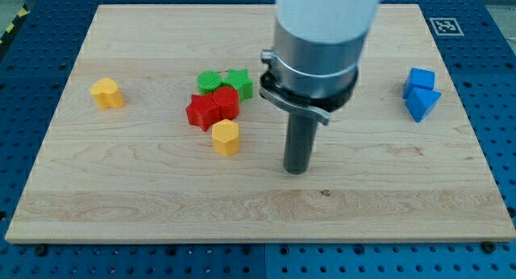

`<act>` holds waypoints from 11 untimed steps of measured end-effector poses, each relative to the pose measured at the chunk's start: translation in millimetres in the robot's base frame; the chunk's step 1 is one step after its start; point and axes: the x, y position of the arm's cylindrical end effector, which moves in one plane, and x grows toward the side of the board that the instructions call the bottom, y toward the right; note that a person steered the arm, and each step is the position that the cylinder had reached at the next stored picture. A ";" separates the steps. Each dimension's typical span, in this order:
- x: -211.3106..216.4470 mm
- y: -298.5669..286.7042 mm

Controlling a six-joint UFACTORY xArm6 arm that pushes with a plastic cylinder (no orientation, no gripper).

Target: Drag the yellow hexagon left to the red star

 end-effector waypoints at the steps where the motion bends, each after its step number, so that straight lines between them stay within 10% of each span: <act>1: -11.3 -5.9; 11: -37.9 -140.0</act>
